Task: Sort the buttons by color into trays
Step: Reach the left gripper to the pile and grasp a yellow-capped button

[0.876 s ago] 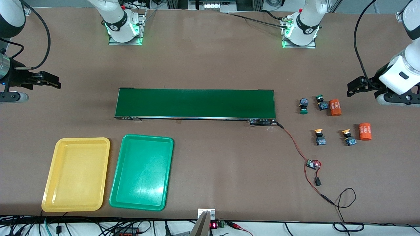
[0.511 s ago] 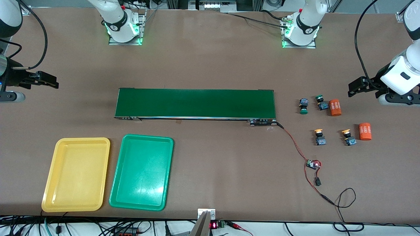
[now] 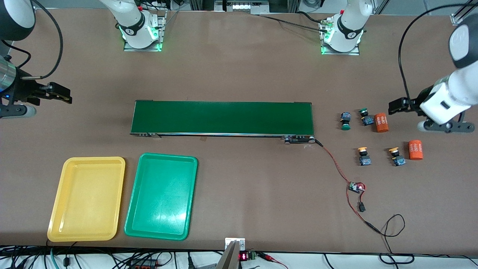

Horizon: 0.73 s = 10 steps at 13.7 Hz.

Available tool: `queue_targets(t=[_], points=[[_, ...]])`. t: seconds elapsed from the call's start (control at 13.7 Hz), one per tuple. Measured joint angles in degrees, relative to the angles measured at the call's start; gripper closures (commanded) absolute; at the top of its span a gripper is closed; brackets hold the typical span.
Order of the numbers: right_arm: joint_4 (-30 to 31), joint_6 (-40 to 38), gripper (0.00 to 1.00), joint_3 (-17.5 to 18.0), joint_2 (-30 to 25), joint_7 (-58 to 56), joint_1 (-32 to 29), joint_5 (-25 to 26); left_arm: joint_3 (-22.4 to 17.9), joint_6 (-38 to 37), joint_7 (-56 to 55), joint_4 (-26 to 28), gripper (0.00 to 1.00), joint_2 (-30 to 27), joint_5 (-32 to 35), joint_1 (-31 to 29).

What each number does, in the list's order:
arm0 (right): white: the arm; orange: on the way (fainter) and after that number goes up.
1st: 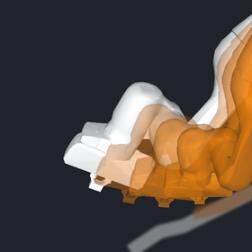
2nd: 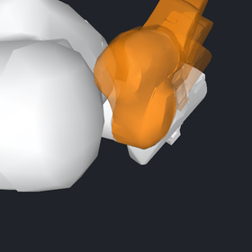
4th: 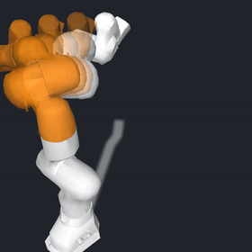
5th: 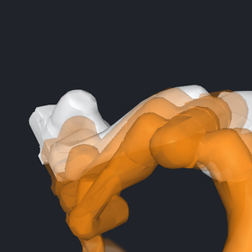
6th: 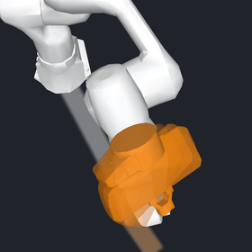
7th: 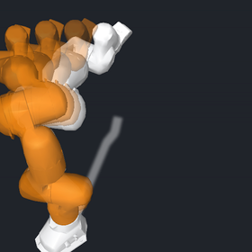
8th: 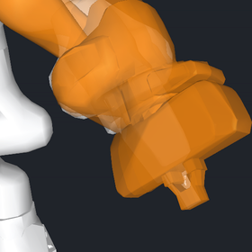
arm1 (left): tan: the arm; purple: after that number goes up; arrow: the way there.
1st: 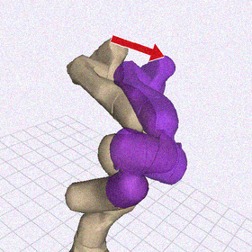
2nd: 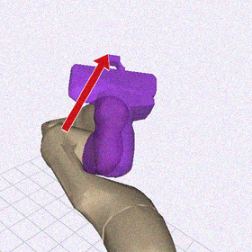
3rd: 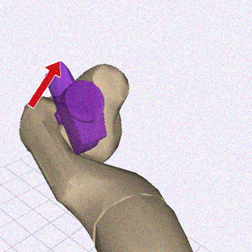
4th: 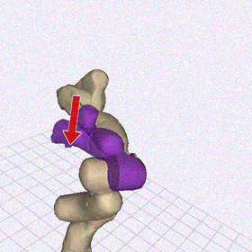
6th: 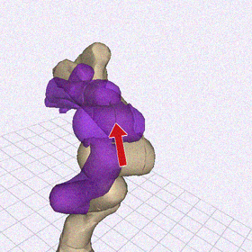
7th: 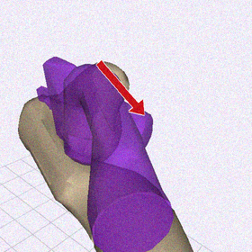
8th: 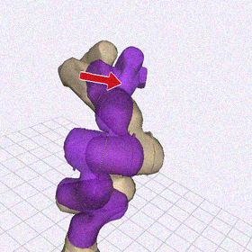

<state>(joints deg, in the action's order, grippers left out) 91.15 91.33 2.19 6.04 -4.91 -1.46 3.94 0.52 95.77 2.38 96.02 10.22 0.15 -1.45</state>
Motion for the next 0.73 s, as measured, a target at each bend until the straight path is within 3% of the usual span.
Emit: queue_targets(t=[0.22,0.66,0.73], points=[[0.24,2.1,0.0,0.04,2.11,0.11,1.55,0.32,-0.26,1.87,-0.22,-3.04,0.0,8.71,3.58,-0.07],[0.24,2.7,0.0,0.01,3.41,0.12,2.14,0.47,-0.22,22.11,-3.5,-1.69,0.0,22.97,4.66,-0.07],[0.24,2.69,0.0,-0.02,3.41,0.12,2.14,0.51,-0.19,26.7,-4.1,-0.19,0.04,24.17,4.66,-0.06]])
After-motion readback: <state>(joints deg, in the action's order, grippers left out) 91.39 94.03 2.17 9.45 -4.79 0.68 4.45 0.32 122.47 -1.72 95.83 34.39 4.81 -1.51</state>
